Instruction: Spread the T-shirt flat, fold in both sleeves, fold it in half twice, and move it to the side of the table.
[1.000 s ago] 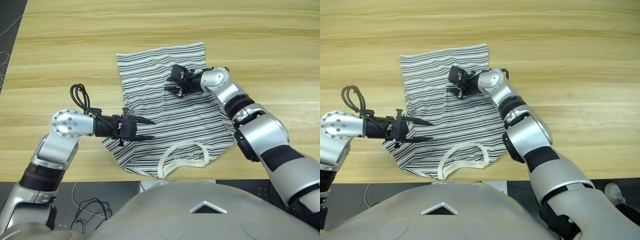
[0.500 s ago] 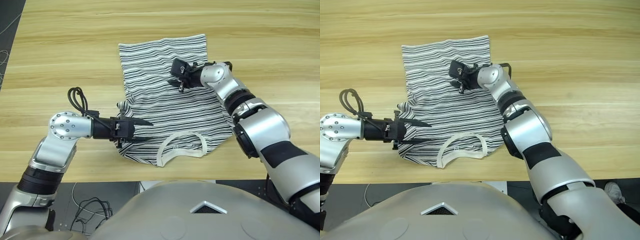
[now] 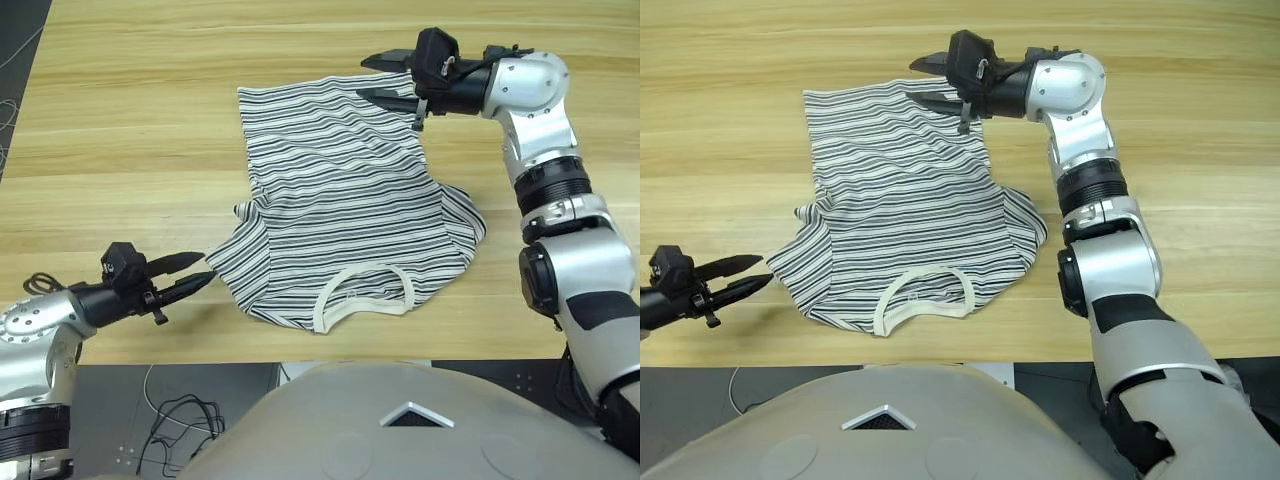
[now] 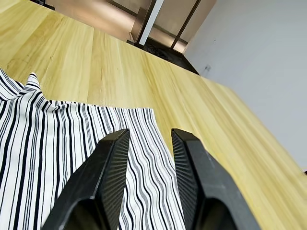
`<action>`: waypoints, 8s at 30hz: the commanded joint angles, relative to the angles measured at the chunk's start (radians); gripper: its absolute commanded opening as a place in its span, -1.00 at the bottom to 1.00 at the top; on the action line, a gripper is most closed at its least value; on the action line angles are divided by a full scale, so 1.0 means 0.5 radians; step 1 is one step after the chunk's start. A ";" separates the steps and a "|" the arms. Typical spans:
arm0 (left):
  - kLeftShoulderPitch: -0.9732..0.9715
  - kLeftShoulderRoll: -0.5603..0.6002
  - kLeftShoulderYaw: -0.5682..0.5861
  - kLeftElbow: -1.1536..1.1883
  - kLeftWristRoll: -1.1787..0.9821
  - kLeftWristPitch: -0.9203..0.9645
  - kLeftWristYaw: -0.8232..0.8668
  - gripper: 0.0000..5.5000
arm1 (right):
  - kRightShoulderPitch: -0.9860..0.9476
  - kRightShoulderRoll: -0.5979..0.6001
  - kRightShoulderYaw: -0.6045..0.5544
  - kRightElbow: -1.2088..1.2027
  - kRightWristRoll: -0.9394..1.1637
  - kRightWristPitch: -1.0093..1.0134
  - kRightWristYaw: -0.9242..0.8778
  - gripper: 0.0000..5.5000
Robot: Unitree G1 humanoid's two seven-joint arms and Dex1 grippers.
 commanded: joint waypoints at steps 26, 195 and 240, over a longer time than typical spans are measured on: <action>-0.238 -0.152 -0.082 0.581 0.014 0.232 -0.208 0.11 | 0.206 -0.092 0.083 -0.560 0.094 0.279 0.036 -0.42; -0.977 -0.509 -0.162 -0.387 -0.333 0.712 0.312 -0.46 | 0.846 -0.885 0.286 -1.782 0.505 2.170 0.465 -0.95; -1.014 -0.521 -0.189 -0.364 -0.348 0.696 0.261 -0.46 | 0.584 -0.982 0.223 -1.120 0.203 1.588 0.144 -0.69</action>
